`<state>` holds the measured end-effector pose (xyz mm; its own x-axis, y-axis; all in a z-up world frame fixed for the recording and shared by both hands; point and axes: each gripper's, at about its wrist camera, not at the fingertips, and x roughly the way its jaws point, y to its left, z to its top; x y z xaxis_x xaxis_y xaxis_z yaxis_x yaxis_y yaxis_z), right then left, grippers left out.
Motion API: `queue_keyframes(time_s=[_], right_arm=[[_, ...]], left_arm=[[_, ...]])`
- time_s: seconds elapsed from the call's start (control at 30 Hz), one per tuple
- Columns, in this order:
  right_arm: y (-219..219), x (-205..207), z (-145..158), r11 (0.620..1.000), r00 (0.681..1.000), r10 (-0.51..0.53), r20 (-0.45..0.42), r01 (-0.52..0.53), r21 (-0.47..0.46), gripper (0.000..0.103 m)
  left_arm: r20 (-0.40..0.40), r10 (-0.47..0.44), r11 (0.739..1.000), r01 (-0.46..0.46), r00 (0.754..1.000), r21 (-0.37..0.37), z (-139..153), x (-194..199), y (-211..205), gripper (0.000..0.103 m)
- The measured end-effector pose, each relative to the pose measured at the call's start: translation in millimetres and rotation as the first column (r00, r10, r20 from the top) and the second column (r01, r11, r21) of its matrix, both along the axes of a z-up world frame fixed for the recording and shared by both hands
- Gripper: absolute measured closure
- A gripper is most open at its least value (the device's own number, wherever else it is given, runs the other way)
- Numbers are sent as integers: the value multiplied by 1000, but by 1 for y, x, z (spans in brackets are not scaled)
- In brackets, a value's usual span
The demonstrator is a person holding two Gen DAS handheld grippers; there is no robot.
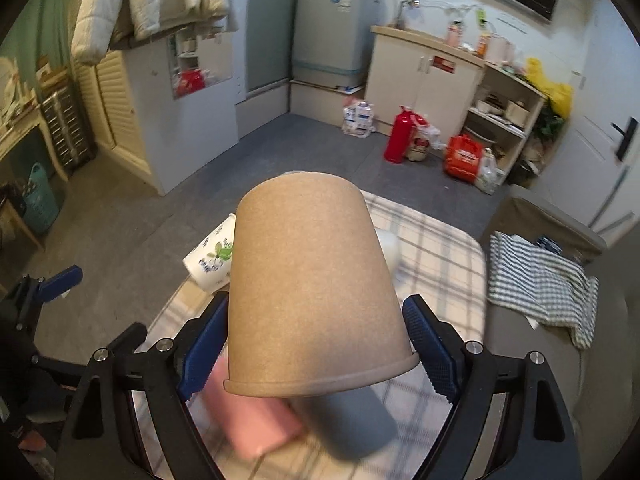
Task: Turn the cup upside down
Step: 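Lift the tan cup with the right gripper off the table, then rotate the right gripper to turn the tan cup rim-down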
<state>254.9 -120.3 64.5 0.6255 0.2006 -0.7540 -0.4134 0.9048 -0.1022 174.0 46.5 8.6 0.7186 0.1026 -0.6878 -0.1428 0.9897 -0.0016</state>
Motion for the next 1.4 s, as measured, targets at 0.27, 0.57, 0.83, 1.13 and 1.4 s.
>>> queue_keyframes(time_s=[0.27, 0.57, 0.83, 1.13, 1.4], right_arm=[[-22, -97, -2, 994, 993, -104, -55, 106, 18, 17], [-38, -155, -63, 972, 962, -225, -157, 232, 27, 17], [-31, -160, -110, 958, 926, -274, -260, 287, 13, 17], [-22, -153, -126, 962, 924, -265, -276, 273, -13, 16], [-31, -158, -118, 966, 940, -241, -243, 256, 35, 8]], left_arm=[[20, -46, 999, 46, 999, 3, 16, -61, -14, 0], [-20, -27, 999, 28, 999, 21, -13, -105, -12, 0], [-71, -44, 999, 45, 997, 18, -42, -113, -13, 0], [-103, -37, 999, 38, 994, 5, -51, -107, -5, 0], [-124, -22, 1000, 22, 992, 6, -49, -104, -9, 0]])
